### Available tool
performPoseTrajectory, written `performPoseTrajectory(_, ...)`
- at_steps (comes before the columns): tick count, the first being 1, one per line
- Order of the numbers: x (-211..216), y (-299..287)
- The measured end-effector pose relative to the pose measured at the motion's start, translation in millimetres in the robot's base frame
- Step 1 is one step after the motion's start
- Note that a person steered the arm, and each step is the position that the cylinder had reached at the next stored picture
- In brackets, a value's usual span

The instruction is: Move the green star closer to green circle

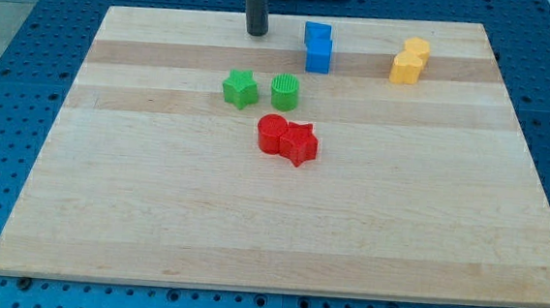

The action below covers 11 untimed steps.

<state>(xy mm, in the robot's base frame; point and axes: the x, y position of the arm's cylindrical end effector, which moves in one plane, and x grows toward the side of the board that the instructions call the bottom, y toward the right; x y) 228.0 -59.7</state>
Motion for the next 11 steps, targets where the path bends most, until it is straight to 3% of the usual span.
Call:
performPoseTrajectory(6,1,-1)
performPoseTrajectory(7,13,-16)
performPoseTrajectory(9,105,-31)
performPoseTrajectory(11,106,-33)
